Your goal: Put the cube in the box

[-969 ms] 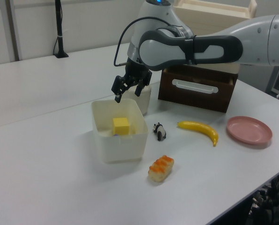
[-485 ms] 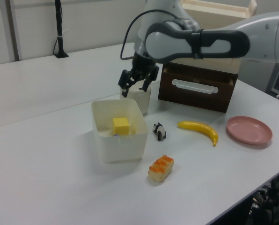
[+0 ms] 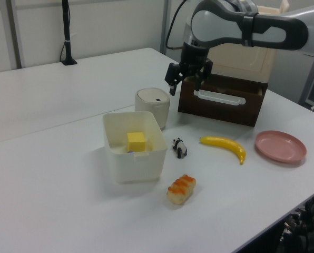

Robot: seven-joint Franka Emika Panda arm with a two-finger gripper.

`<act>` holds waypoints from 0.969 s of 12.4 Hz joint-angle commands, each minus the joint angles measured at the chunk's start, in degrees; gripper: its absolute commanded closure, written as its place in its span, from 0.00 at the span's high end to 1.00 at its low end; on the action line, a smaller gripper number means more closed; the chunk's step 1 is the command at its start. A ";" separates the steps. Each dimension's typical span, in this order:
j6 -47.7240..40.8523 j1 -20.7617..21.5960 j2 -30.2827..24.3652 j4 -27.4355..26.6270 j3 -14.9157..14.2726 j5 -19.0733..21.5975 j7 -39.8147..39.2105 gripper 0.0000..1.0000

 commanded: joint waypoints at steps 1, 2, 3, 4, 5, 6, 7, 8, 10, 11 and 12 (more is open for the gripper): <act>-2.13 -0.77 -3.51 -2.98 -2.09 -0.09 1.15 1.00; -4.05 -1.38 -4.56 -3.33 -2.10 -0.70 0.10 1.00; -5.80 -1.48 -4.66 -3.16 -2.10 -2.10 -0.87 1.00; -8.26 -1.65 -4.83 -2.99 -2.18 -4.11 -2.53 1.00; -8.89 -2.09 -5.36 -2.90 -2.18 -4.22 -2.72 1.00; -8.90 -2.35 -5.45 -2.90 -2.18 -4.31 -2.72 1.00; -8.81 -2.53 -5.36 -2.90 -2.88 -4.39 -2.72 1.00; -8.46 -2.62 -5.28 -2.81 -3.84 -4.13 -3.33 1.00; -8.37 -3.58 -5.27 -2.55 -3.85 -0.91 -2.64 1.00; -8.37 -4.02 -5.28 -2.46 -3.85 2.25 -2.64 1.00; -8.46 -5.07 -5.28 -1.15 -3.85 3.33 -2.55 1.00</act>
